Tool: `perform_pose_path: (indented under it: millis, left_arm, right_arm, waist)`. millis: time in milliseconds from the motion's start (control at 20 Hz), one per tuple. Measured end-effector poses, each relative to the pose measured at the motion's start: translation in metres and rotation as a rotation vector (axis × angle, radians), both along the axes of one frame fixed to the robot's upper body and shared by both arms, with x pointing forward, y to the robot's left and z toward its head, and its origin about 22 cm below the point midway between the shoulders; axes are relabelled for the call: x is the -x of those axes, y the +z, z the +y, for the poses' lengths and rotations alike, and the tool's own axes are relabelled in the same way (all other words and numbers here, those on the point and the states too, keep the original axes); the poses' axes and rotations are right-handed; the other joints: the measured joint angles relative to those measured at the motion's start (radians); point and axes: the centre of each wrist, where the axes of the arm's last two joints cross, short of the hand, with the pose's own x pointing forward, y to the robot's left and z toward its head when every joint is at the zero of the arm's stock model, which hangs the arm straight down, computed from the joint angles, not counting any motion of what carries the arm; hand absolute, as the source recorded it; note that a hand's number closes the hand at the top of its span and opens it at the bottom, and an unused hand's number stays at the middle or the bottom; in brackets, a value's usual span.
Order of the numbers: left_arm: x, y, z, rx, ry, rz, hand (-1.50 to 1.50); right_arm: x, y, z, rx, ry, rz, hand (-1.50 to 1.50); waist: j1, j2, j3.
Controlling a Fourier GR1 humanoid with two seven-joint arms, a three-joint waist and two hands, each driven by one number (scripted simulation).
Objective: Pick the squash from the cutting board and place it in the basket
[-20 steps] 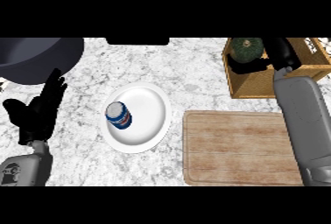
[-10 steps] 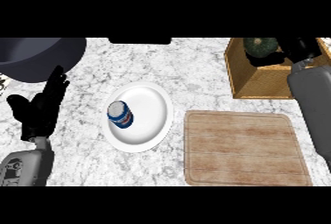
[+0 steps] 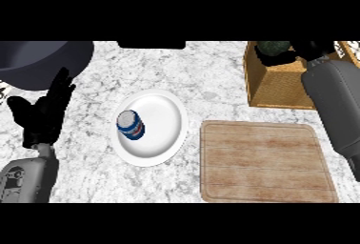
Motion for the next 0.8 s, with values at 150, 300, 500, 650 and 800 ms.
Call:
perform_pose_path:
  millis: [150,300,500,650,800]
  left_arm:
    - [0.003,-0.007,-0.003,-0.001,-0.001,0.003,0.00]
    - [0.006,-0.011,-0.001,-0.005,0.001,0.003,0.00]
    - [0.004,-0.005,-0.004,-0.004,-0.002,-0.002,0.00]
    - [0.007,0.000,-0.001,-0.007,-0.003,-0.005,0.00]
    - [0.008,-0.008,-0.001,0.000,0.000,0.001,0.00]
  right_arm:
    - [-0.006,0.001,-0.001,0.026,-0.023,0.020,1.50]
    - [-0.010,-0.003,-0.006,0.081,-0.056,0.083,1.50]
    - [-0.016,-0.006,-0.008,0.141,-0.076,0.164,1.50]
    - [-0.018,-0.011,-0.010,0.152,-0.082,0.193,1.50]
    - [-0.020,-0.014,-0.006,0.154,-0.083,0.202,1.50]
  waist:
    - [-0.001,0.000,0.000]
    - [0.003,0.000,0.000]
    - [0.005,0.000,0.000]
    - [0.007,0.000,-0.001]
    - [0.004,0.000,0.000]
